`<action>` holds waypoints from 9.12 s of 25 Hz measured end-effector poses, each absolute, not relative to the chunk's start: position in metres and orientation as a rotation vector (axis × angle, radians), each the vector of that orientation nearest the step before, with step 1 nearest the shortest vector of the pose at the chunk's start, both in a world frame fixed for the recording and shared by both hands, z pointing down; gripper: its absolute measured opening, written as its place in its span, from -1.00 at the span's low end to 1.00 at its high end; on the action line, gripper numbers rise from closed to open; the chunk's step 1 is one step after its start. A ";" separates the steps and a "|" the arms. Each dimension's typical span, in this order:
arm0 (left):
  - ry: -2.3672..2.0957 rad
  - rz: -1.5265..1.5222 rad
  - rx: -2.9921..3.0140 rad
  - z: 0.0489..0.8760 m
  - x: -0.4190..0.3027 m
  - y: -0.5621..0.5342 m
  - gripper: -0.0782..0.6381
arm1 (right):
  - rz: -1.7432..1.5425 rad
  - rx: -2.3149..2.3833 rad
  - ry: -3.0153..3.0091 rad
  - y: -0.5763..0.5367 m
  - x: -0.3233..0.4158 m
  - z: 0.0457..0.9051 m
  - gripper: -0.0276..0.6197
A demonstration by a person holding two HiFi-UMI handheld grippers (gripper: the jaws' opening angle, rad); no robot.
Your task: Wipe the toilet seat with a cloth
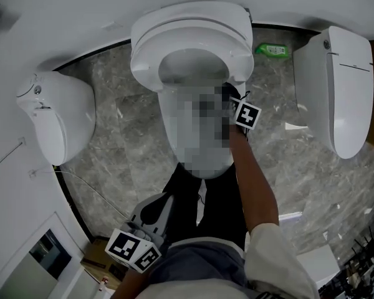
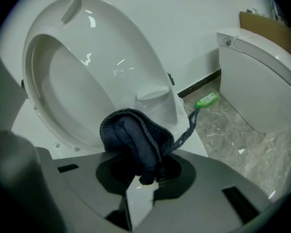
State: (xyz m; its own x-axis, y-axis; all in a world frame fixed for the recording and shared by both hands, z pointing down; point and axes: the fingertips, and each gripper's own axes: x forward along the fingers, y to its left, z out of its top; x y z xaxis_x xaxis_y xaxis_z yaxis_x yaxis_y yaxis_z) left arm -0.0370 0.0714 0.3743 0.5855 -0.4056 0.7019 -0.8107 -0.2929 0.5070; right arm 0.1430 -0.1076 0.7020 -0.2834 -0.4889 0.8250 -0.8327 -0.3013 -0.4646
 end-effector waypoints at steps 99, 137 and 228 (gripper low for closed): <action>-0.701 1.389 2.858 0.341 0.034 -0.259 -0.41 | 1.133 1.514 -2.085 -0.020 0.091 0.294 -0.70; -0.729 1.402 2.751 0.341 0.040 -0.131 -0.46 | 1.162 1.436 -2.176 0.074 0.125 0.293 -0.70; -0.354 1.432 2.117 0.758 0.018 0.276 -0.69 | 1.488 1.100 -1.803 0.170 0.147 0.601 -0.70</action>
